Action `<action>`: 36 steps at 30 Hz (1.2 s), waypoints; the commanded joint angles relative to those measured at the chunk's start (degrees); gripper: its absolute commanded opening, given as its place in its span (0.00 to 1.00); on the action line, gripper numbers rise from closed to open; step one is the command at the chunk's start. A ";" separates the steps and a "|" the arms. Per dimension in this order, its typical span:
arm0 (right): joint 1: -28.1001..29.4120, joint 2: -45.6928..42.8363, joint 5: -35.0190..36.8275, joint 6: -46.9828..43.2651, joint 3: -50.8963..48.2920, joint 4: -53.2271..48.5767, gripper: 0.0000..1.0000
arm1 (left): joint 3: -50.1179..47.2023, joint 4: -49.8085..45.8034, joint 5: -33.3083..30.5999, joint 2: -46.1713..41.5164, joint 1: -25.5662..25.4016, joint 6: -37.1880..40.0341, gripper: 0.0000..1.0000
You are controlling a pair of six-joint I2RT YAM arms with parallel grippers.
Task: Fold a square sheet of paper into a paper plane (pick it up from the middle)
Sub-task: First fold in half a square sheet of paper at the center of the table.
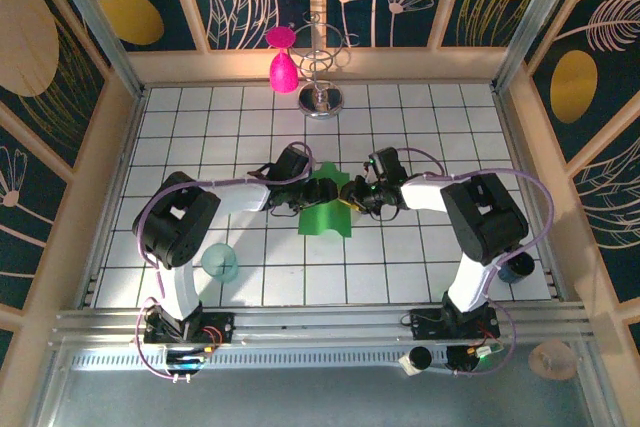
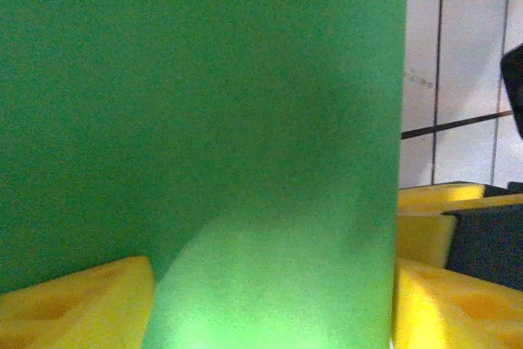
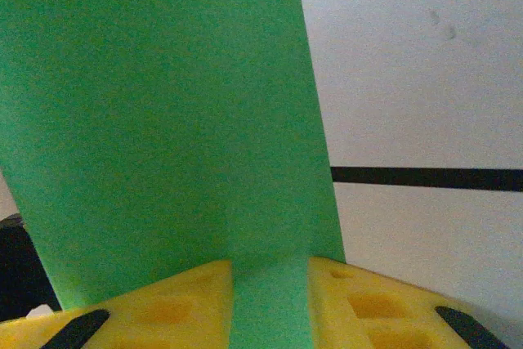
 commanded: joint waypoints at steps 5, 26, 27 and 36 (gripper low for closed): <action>-1.25 -4.73 -0.36 1.33 -2.83 3.58 0.31 | -1.44 -3.29 -4.03 0.02 -0.25 -0.05 0.54; -15.72 -25.84 -12.96 3.58 -17.16 25.84 0.67 | -6.30 35.61 22.69 -6.78 0.47 -15.26 0.32; -15.71 -25.13 -14.44 4.01 -17.56 27.35 0.69 | -6.63 36.37 22.90 -6.41 0.54 -15.98 0.32; -13.60 -18.57 -20.49 6.40 -17.92 34.12 0.73 | -8.16 38.55 22.54 -5.38 1.11 -18.55 0.31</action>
